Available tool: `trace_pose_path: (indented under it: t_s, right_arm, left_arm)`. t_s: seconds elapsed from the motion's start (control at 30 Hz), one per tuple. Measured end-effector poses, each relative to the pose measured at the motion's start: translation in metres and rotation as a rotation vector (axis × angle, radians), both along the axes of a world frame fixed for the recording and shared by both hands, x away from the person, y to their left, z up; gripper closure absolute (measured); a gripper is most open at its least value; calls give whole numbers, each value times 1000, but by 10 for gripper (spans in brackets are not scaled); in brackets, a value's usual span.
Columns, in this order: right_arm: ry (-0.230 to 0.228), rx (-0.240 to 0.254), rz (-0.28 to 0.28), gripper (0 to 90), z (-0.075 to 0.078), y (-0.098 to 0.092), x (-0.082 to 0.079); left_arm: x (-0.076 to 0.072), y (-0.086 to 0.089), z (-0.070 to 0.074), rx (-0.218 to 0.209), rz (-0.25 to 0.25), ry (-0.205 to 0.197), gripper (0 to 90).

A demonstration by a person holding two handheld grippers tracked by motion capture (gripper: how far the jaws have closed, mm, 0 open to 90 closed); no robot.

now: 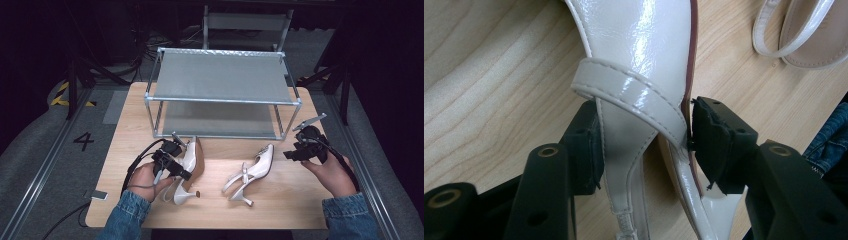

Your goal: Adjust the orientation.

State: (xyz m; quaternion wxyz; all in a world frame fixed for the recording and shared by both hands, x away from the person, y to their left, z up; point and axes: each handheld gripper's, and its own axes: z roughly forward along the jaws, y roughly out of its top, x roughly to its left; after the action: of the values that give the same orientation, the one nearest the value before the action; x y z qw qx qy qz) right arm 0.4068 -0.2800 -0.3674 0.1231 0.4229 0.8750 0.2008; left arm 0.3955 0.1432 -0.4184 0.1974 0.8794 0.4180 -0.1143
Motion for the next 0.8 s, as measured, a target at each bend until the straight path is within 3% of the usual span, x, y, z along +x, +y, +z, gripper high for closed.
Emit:
trace_pose_path:
  t_s: [0.17, 0.2, 0.23, 0.4, 0.5, 0.53, 0.6, 0.8]
  right_arm:
    - [2, -6, 1, 438, -1, 0, 1]
    - [2, -8, 1, 439, -1, 0, 1]
    - [1, -9, 1, 439, -2, 0, 1]
    - [5, -12, 5, 440, -3, 1, 1]
    - [9, -16, 9, 440, -4, 3, 1]
    - [9, -16, 9, 440, -4, 3, 1]
    - [11, -6, 11, 439, -3, 2, 1]
    - [14, 2, 15, 440, -3, 3, 1]
  left_arm:
    - [-3, -3, 6, -7, -8, -30, 548]
    - [-4, -2, 9, -19, -11, -39, 586]
    - [-5, -1, 12, -27, -12, -52, 680]
    - [-10, -5, 19, 2, -39, -88, 732]
    - [-15, -9, 29, 91, -49, -158, 764]
    - [-15, -9, 29, 91, -49, -158, 769]
    - [-17, -8, 33, 157, -36, -194, 770]
    - [-15, 8, 40, 215, 41, -202, 766]
